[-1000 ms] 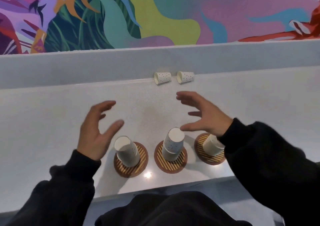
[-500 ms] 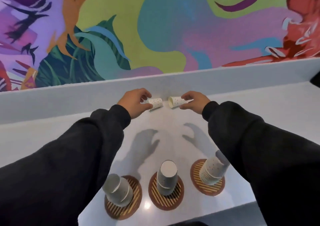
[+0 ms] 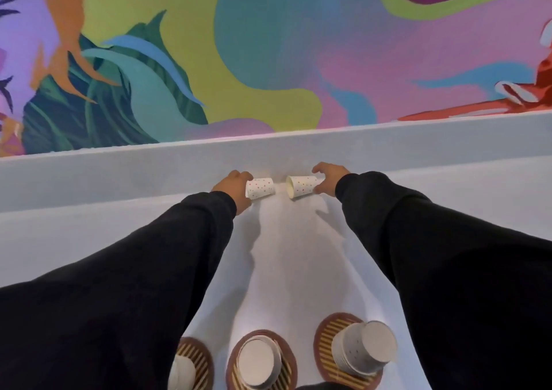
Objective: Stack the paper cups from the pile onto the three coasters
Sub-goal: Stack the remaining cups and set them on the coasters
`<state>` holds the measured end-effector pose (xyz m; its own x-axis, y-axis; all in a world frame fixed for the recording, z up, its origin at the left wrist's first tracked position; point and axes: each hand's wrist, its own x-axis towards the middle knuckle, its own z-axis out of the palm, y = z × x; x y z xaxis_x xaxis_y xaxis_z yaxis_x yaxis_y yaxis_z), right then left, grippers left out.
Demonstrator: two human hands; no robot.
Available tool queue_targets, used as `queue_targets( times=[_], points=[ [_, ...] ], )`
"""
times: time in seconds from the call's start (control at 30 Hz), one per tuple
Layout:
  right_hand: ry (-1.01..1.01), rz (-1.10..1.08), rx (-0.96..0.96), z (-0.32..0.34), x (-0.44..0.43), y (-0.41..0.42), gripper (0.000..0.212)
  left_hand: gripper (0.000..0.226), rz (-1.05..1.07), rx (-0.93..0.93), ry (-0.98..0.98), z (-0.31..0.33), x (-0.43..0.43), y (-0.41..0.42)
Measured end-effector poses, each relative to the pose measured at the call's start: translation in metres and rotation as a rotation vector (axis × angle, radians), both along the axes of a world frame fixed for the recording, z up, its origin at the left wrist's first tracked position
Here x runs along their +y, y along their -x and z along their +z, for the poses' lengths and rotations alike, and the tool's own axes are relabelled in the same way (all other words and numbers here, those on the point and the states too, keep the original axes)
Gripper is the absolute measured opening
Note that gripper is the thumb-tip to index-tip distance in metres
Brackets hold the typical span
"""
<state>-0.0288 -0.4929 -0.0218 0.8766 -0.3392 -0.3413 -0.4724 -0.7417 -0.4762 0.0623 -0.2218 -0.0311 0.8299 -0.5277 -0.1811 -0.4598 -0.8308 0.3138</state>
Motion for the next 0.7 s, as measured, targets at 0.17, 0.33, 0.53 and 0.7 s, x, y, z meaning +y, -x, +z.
queue_targets(
  times=[0.17,0.33,0.53,0.7],
  points=[
    [0.062,0.136,0.125,-0.031,0.000,-0.032,0.069,0.055,0.228,0.225,0.165,-0.021,-0.019,-0.013],
    [0.086,0.187,0.125,-0.049,0.006,-0.044,0.081,0.073,0.393,0.506,0.367,-0.043,-0.025,-0.017],
    [0.104,0.179,0.116,-0.060,0.015,-0.043,0.072,0.060,0.522,0.582,0.648,-0.061,-0.029,-0.016],
    [0.119,0.208,0.117,-0.073,0.026,-0.032,0.058,0.020,0.671,0.528,0.799,-0.072,-0.029,-0.014]
  ],
)
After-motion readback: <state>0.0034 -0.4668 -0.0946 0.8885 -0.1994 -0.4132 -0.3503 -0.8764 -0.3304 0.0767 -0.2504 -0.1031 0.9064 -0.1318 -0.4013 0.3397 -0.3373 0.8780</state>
